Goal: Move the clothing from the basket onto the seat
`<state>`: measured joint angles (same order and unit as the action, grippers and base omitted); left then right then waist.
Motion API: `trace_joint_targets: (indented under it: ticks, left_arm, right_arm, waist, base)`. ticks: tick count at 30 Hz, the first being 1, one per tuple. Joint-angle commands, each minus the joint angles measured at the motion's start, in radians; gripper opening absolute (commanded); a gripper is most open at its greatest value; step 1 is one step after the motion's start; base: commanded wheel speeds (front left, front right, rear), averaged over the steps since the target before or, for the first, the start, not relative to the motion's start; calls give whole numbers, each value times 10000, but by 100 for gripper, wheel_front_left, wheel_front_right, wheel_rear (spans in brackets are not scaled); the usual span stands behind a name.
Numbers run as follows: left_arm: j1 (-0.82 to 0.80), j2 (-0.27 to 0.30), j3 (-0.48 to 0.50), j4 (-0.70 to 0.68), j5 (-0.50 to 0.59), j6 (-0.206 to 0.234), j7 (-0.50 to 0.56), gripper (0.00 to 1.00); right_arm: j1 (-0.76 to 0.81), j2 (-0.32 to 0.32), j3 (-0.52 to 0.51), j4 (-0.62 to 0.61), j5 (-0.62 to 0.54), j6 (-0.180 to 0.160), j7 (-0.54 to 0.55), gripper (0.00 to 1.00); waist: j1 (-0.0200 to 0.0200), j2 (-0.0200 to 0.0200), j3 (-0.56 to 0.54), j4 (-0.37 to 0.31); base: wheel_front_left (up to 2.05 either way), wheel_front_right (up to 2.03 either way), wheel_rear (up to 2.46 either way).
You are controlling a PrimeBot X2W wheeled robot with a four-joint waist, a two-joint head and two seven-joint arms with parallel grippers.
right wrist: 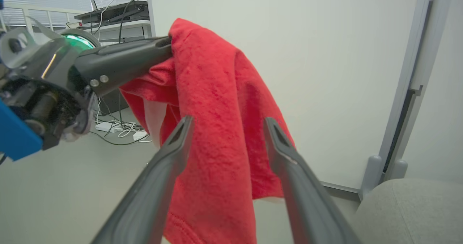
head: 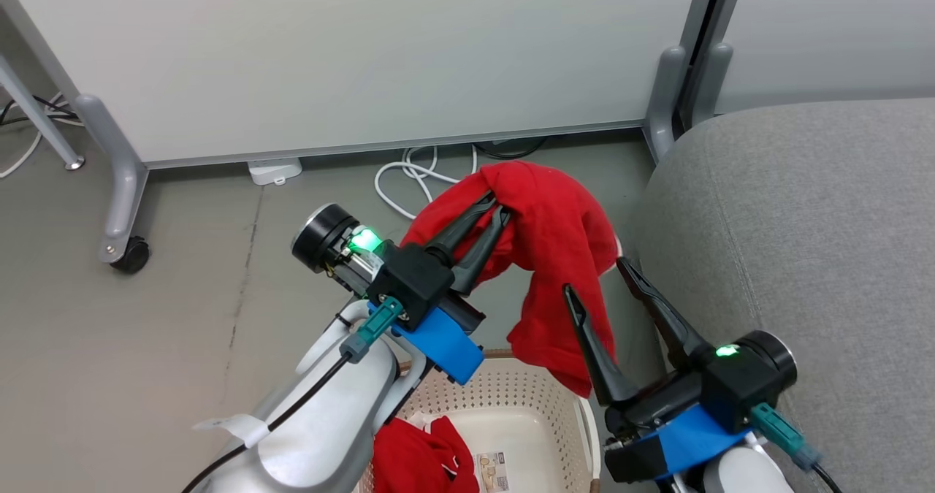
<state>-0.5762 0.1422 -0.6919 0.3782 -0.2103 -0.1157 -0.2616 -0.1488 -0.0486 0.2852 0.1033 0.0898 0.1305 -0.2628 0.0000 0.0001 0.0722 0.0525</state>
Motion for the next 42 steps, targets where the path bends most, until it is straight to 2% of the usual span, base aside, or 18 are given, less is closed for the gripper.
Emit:
trace_joint_targets:
  ticks: [1,11,12,13,38,39,40,42]
  left_arm:
    - [129,-39,9,-62,37,-56,-51,0]
    - [210,-436,-418,-317,134,-146,-51,0]
    - [220,-460,-461,-347,136,-153,-51,0]
    - [228,-480,-492,-363,126,-153,-51,0]
    - [315,-412,-720,-313,-130,-154,-51,0]
    - [308,-414,-682,-321,-80,-155,-51,41]
    - [310,-422,-658,-309,-36,-155,-51,100]
    - [316,-442,-600,-303,26,-155,-51,100]
  right_arm:
    - [-135,-32,55,77,-17,5,-33,100]
    - [-964,-31,437,1230,243,5,-31,100]
    - [-992,-29,483,1280,339,5,-33,59]
    - [-1043,-31,518,1267,399,5,-31,0]
    - [-893,-31,517,1199,649,5,-31,0]
    - [-898,-31,516,1190,640,5,-33,0]
    - [-903,-31,515,1183,633,5,-31,0]
    - [-912,-31,512,1177,638,5,-31,0]
  waist:
    - [0,-1,11,35]
    - [0,-1,61,502]
    - [0,-1,58,543]
    - [0,-1,56,581]
    - [0,-1,-5,643]
    - [0,-1,6,644]
    - [0,-1,18,646]
    - [0,-1,39,647]
  base:
    - [0,0,0]
    - [0,0,0]
    - [0,0,0]
    - [0,0,0]
    - [0,0,0]
    - [0,0,0]
    - [0,0,0]
    - [0,0,0]
